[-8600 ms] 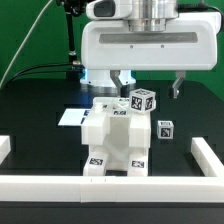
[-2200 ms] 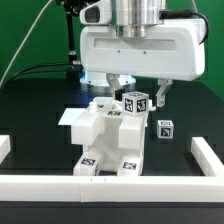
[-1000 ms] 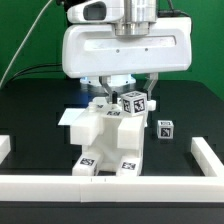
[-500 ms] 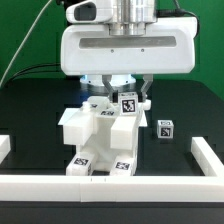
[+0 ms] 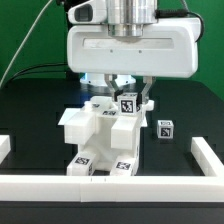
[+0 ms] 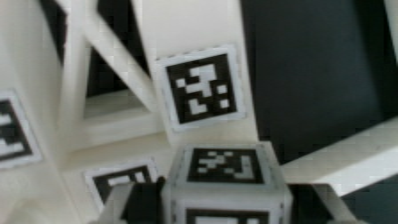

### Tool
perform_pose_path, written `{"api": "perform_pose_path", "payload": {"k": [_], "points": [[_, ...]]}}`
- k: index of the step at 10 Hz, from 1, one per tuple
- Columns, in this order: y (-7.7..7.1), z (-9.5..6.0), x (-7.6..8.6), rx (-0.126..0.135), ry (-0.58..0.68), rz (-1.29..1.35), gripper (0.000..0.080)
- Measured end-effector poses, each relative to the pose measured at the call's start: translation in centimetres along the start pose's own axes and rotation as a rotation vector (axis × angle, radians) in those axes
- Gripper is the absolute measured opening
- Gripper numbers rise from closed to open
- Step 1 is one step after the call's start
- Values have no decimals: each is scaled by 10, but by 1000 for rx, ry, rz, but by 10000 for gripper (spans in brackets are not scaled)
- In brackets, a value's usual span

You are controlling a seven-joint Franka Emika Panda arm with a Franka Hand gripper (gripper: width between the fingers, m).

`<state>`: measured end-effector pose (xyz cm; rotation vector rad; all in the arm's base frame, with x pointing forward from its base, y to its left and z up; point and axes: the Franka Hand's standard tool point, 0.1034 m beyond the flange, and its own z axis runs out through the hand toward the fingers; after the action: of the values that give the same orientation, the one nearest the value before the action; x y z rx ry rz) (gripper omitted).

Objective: Assemble chair

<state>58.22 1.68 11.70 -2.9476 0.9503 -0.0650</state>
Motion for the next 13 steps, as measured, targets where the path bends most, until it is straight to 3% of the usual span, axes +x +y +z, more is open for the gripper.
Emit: {"api": "perform_pose_path", "payload": {"k": [4, 5, 6, 7, 8, 9, 11, 13], "points": [[-6, 0, -3, 5, -18, 342, 284], [-6, 0, -3, 5, -18, 339, 352], [-6, 0, -3, 5, -18, 333, 352], [-6, 0, -3, 5, -18, 279, 555], [-5, 0, -2, 10, -12, 122, 555], [-5, 0, -2, 15, -1, -31, 630], [-3, -4, -12, 26, 6, -137, 647], [-1, -1, -11, 20, 7, -320, 649]]}}
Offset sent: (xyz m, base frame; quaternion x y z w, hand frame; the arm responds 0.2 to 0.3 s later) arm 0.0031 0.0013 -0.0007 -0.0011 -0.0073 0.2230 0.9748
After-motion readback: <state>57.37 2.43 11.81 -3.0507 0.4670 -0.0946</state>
